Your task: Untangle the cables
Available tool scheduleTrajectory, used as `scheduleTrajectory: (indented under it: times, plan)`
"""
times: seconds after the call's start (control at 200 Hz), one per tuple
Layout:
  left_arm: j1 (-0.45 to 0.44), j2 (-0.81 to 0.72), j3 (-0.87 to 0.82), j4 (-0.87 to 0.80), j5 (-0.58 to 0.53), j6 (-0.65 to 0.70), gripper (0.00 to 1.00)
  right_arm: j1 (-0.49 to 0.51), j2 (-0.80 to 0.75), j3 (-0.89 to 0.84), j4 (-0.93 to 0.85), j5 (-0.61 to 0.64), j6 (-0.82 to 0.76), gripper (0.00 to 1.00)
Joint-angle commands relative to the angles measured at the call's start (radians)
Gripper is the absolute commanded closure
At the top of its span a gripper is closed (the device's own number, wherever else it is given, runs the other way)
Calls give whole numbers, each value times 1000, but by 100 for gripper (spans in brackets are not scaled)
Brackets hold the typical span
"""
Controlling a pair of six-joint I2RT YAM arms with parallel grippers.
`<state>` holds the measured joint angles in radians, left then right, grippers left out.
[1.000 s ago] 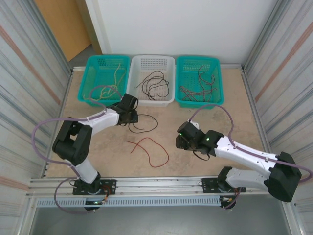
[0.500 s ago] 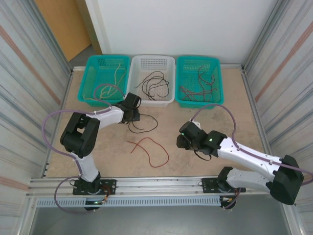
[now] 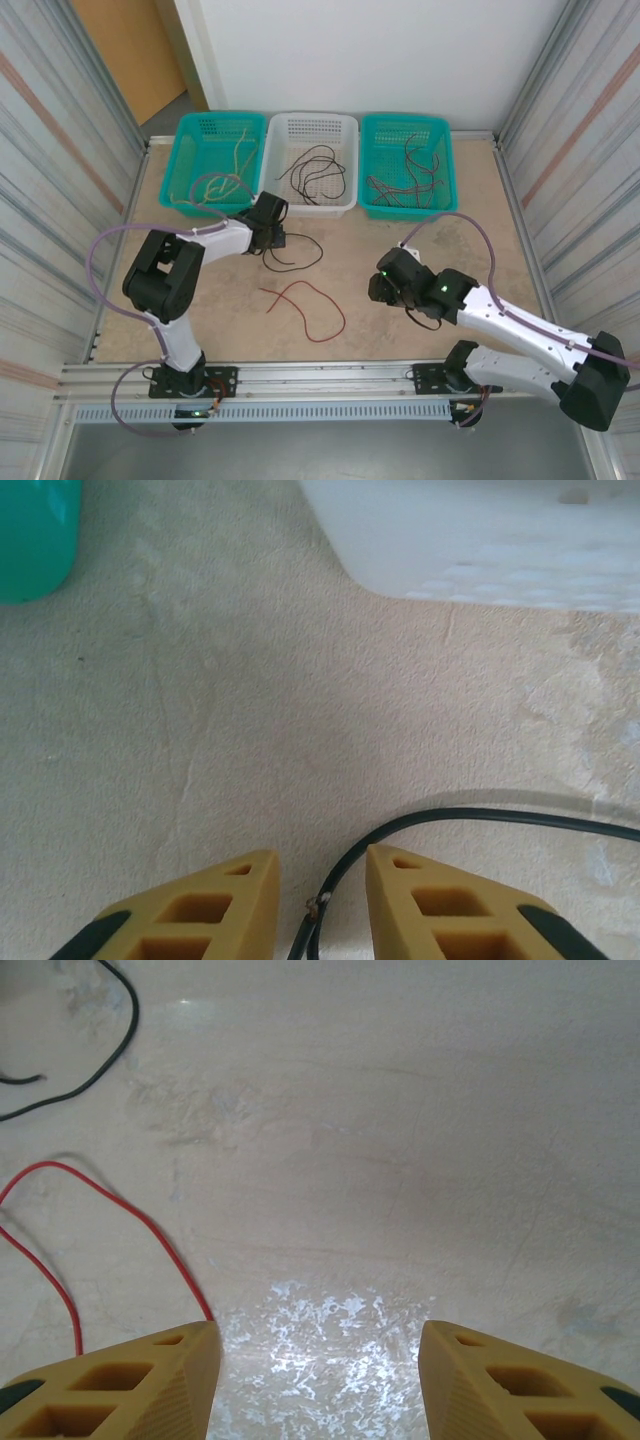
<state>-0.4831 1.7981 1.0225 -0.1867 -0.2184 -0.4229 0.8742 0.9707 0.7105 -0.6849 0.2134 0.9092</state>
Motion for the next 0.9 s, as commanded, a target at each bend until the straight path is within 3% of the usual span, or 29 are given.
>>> scheduleTrajectory:
  times: [0.0,0.241,0.406,0.531,0.621,0.681,0.892]
  plan:
    - [8,-9,-48,-59,-2,-17,70,-11,-15,29,-36,21,2,46]
    - [7,-18,-80,-23,6,-28,73,-14,-24,36,-45,26,-1,46]
    - [7,-1,-91,-2,-4,-26,83,-23,-32,37,-54,26,-6,46]
    - [8,14,-91,11,-7,-21,85,-30,-40,39,-59,26,-9,45]
    - [7,13,-90,11,-15,-21,93,-35,-47,43,-63,26,-10,46]
    - [6,-10,-91,3,-25,-30,100,-38,-49,43,-64,26,-10,45]
    - [-59,-217,-69,-94,-135,-10,100,-40,-56,60,-61,28,-19,45]
